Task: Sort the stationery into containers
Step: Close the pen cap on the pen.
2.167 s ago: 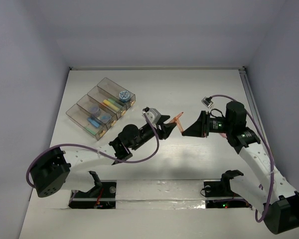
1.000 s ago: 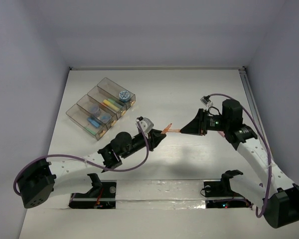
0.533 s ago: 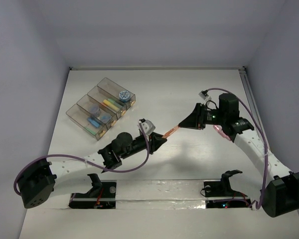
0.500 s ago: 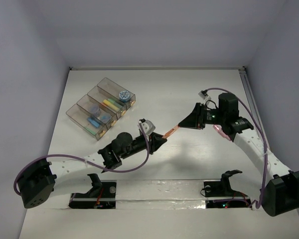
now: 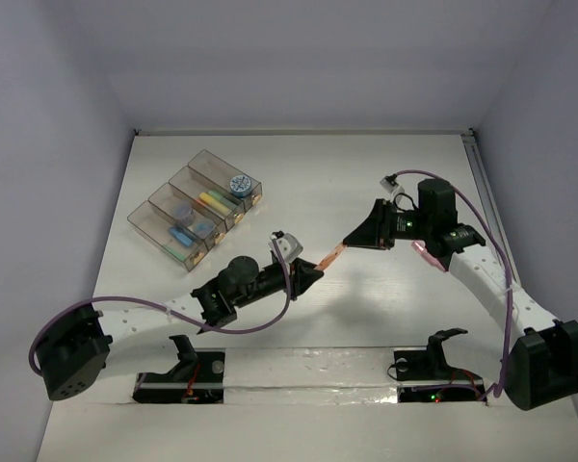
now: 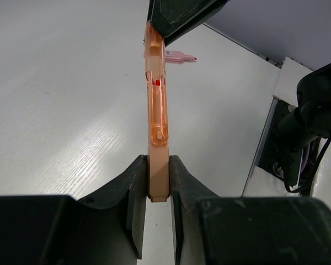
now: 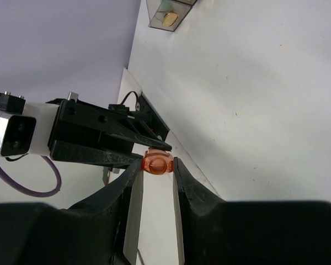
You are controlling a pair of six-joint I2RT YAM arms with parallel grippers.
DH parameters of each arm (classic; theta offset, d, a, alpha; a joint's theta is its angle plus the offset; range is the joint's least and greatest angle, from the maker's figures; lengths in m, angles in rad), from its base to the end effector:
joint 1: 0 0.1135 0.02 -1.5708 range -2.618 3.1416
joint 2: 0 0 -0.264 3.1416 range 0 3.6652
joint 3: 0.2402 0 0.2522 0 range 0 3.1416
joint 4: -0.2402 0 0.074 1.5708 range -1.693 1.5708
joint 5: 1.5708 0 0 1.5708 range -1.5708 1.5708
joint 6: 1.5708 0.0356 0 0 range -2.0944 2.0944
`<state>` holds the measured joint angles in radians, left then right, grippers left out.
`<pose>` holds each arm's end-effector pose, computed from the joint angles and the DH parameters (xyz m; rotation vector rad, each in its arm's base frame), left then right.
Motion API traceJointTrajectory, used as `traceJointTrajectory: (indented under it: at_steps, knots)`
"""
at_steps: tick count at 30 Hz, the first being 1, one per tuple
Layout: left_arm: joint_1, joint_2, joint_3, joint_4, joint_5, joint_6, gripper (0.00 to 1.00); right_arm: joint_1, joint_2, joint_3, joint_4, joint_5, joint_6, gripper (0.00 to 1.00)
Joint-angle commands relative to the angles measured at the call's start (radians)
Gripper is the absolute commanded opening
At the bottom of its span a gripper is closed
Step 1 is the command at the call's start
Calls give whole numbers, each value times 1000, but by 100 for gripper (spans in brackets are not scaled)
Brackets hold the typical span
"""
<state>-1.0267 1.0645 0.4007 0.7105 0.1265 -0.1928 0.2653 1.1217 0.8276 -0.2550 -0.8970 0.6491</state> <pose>0.1158 -0.2000 0.2458 0.7541 1.4371 -1.0558 0.2236 0.0896 0.2875 -0.1602 2.2361 1.4701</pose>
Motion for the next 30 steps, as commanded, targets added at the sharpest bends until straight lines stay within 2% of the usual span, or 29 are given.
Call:
traceJointTrajectory:
  at_steps: [1,11,23,30]
  knots:
    - [-9,-15,35,113,-5,-17,0,11,0,25,7,41,-49,5]
    - [-9,-20,35,164,-68,-43,0,83,-7,-13,51,69,-17,3]
    - [-9,-15,50,182,-19,-43,0,123,30,-50,99,53,0,3]
    - [-9,-28,65,164,-65,-30,0,167,50,-35,80,46,-16,3]
